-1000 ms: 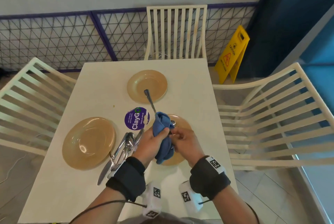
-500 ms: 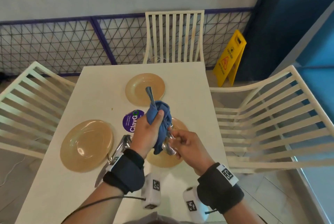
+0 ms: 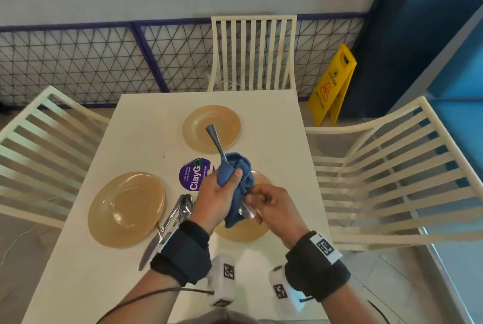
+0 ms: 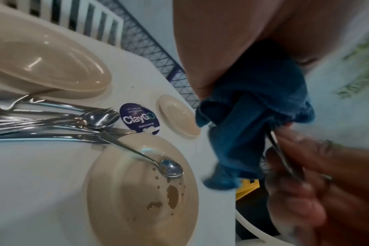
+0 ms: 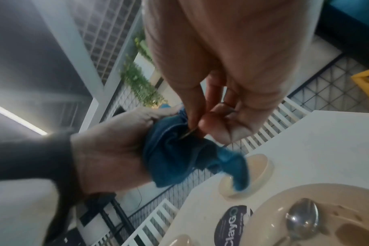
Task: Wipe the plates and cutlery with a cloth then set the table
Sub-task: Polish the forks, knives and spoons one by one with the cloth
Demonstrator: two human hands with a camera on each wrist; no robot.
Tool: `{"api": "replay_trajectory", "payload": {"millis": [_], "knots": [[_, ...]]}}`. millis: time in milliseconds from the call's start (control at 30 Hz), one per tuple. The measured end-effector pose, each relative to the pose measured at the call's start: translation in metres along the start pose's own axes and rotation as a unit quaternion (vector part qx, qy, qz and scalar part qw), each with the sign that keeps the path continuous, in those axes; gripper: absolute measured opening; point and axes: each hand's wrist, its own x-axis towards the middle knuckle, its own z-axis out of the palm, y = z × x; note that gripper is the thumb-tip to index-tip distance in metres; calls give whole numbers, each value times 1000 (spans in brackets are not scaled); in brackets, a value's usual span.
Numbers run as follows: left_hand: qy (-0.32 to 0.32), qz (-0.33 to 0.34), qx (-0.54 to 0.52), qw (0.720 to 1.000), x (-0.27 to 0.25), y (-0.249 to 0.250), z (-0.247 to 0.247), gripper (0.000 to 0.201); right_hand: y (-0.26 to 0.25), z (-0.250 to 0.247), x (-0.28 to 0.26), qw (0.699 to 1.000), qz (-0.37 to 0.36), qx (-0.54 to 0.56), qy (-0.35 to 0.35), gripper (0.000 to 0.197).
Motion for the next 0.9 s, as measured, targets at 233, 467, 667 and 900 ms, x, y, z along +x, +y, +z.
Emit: {"api": "replay_trajectory", "payload": {"millis": [233, 467, 667, 900], "knots": [[-166, 59, 239, 955, -4, -7, -41, 23, -33, -11, 11, 997, -40, 11, 57, 14], [-204, 45, 244, 947, -14, -10, -65, 22, -47, 26, 26, 995, -58, 77, 40, 15], [-251, -11, 165, 954, -22, -13, -92, 22, -60, 31, 38, 980, -48, 171, 85, 17], [-137, -61, 57, 987, -14, -32, -102, 27, -57, 43, 37, 976, -22, 198, 91, 19]]}}
